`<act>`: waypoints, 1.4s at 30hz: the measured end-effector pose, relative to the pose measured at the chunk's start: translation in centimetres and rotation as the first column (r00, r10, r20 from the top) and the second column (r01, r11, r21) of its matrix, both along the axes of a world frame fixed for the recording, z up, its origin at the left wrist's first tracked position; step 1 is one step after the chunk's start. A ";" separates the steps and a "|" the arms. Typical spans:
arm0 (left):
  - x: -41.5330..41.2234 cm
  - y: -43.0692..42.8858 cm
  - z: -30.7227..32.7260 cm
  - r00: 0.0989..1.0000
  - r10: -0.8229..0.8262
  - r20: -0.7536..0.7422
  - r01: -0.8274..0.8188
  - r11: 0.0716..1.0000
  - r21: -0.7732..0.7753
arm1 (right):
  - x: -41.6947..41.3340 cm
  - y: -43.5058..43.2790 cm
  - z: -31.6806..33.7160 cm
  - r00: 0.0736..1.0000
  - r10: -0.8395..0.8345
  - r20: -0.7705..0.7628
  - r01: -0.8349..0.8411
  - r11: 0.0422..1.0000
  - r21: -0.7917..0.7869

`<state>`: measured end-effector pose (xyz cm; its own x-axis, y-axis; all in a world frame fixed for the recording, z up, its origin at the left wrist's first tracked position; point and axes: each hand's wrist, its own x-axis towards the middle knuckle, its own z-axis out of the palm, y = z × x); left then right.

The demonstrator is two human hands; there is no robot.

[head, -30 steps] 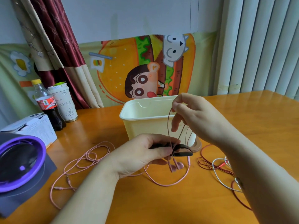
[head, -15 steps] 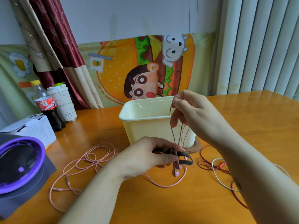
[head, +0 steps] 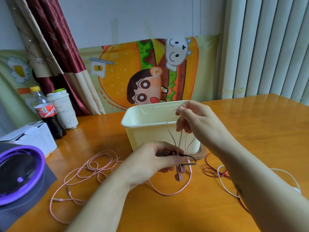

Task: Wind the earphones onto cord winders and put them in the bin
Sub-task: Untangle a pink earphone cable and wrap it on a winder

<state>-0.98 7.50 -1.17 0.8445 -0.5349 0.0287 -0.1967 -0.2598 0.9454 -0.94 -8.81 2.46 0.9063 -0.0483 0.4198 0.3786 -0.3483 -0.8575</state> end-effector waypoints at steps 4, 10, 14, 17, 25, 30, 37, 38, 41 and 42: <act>0.9 0.8 -0.1 0.974 0.111 -0.199 -0.166 0.944 -0.285 | 1.0 -0.6 -0.9 0.996 -0.085 -0.005 0.083 0.984 -0.159; 1.1 1.4 1.3 0.909 0.236 -0.344 -0.400 0.726 -0.560 | -0.8 0.8 0.1 0.944 -0.127 0.304 0.164 0.981 -0.101; 1.2 1.6 1.5 0.881 0.261 -0.395 -0.466 0.629 -0.623 | -1.2 2.4 -0.8 0.991 0.131 0.017 -0.127 0.981 -0.149; 1.2 1.5 1.4 0.870 0.245 -0.429 -0.484 0.592 -0.644 | -1.0 3.5 -2.1 0.985 0.165 -0.044 -0.167 0.984 -0.066; 0.9 1.0 1.5 0.866 0.263 -0.424 -0.493 0.586 -0.643 | -0.8 4.1 -2.4 0.984 0.171 -0.051 -0.167 0.983 0.077; 0.6 0.6 1.6 0.860 0.322 -0.397 -0.510 0.592 -0.624 | -0.9 4.0 -2.3 0.984 0.172 -0.055 -0.169 0.984 0.055; 0.5 0.1 1.3 0.870 0.315 -0.380 -0.493 0.583 -0.646 | -0.8 3.7 -2.2 0.979 0.182 -0.087 -0.177 0.982 0.064; 0.5 0.0 1.2 0.870 0.310 -0.383 -0.492 0.583 -0.647 | -0.8 3.7 -2.2 0.978 0.184 -0.094 -0.179 0.982 0.067; 0.6 -0.1 1.2 0.873 0.309 -0.377 -0.487 0.590 -0.644 | -0.8 3.7 -2.1 0.976 0.184 -0.112 -0.177 0.981 0.074; 0.6 -0.1 1.2 0.877 0.311 -0.368 -0.481 0.597 -0.642 | -0.8 3.6 -2.1 0.976 0.183 -0.116 -0.175 0.982 0.076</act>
